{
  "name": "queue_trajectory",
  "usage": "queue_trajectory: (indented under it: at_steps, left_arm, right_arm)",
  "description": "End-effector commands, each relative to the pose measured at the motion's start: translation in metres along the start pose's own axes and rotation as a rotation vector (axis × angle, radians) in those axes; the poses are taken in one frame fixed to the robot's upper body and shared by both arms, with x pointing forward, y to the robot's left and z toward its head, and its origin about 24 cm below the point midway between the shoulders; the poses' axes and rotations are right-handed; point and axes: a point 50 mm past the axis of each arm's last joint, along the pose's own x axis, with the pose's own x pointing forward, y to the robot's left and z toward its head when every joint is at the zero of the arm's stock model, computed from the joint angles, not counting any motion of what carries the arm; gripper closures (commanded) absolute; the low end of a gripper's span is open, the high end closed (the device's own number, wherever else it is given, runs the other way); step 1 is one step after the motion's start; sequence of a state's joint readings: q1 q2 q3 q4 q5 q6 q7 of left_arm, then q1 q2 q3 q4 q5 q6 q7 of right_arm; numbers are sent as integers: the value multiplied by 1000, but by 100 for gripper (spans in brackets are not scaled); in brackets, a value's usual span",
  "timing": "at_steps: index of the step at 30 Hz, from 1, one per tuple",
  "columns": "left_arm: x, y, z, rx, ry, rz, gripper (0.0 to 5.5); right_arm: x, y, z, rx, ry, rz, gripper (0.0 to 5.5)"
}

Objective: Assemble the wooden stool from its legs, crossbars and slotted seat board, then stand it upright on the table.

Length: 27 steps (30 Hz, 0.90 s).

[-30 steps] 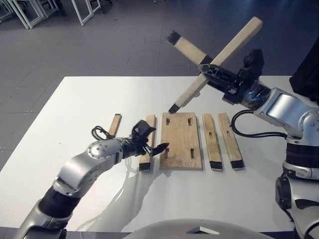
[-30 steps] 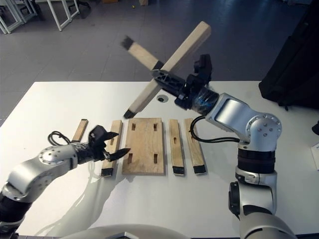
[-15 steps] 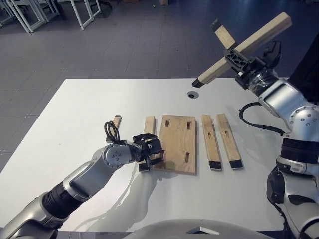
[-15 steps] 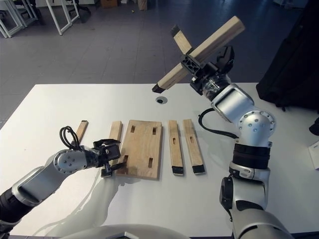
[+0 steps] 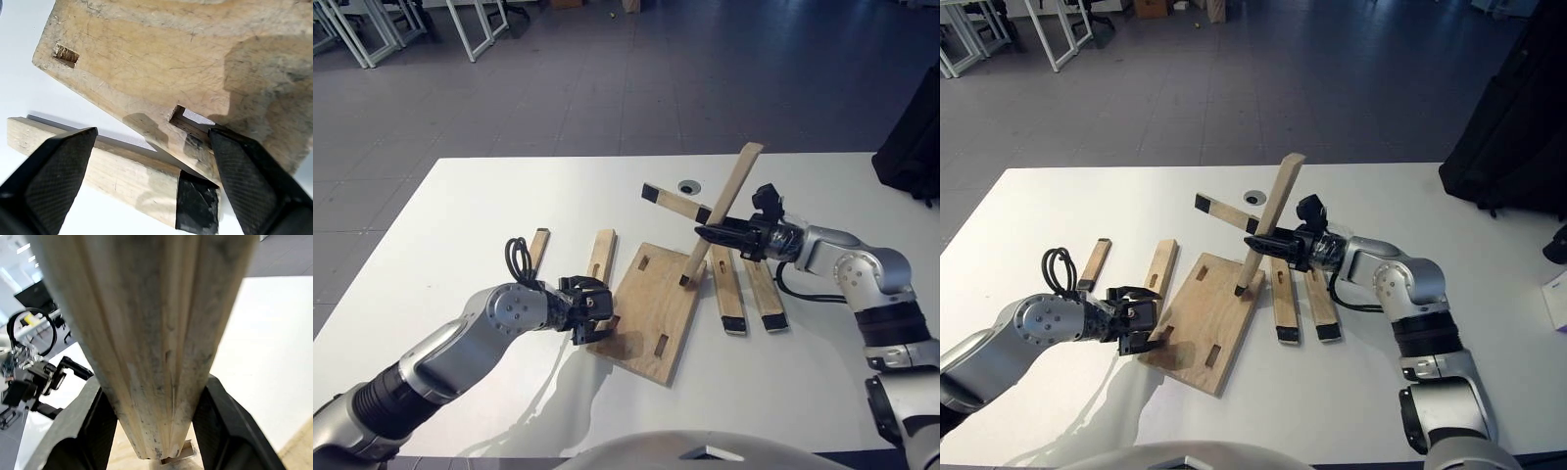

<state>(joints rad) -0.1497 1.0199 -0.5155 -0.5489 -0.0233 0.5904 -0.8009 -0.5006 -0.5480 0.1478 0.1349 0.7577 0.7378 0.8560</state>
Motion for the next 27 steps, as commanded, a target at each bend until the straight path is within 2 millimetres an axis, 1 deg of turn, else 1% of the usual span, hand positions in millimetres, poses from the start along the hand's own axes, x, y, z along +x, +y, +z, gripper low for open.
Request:
queue_trajectory:
  at_steps: [1, 5, 9, 11, 13, 16, 17, 18, 20, 21, 22, 23, 25, 27]
  left_arm:
    - [12, -26, -32, -119, 128, -137, 130]
    - [15, -30, -30, -132, 118, -128, 130]
    - [17, -31, -28, -132, 114, -129, 130]
    - [17, -31, -28, -130, 113, -129, 130]
    - [17, -30, -28, -130, 112, -126, 130]
    - [18, -30, -25, -134, 100, -117, 130]
    - [19, -31, -24, -136, 96, -117, 130]
    - [19, -32, -24, -138, 93, -117, 130]
    - [20, -33, -23, -143, 89, -117, 130]
    - [20, -33, -22, -144, 87, -116, 130]
    - [20, -33, -22, -144, 85, -116, 130]
    - [20, -32, -22, -144, 85, -114, 130]
    - [20, -32, -21, -144, 84, -110, 130]
    - [20, -31, -20, -145, 79, -106, 130]
  right_arm:
    - [1, -5, 0, -54, 53, 9, 347]
    - [3, -11, 5, -103, 66, 0, 347]
    - [4, -18, 4, -175, 107, -20, 347]
    - [5, -18, 4, -222, 133, -14, 347]
    - [7, -15, 0, -266, 166, 4, 347]
    - [6, 4, -48, -301, 331, 99, 347]
    - [5, 10, -66, -276, 383, 115, 347]
    - [4, 13, -80, -245, 421, 115, 347]
    - [2, 9, -116, -166, 551, 54, 347]
    - [1, 4, -126, -101, 585, 19, 347]
    - [1, -2, -131, -60, 595, -18, 347]
    - [5, -9, -126, -13, 570, -49, 347]
    - [14, -19, -111, 27, 526, -85, 347]
    - [21, -28, -96, -5, 536, -93, 347]
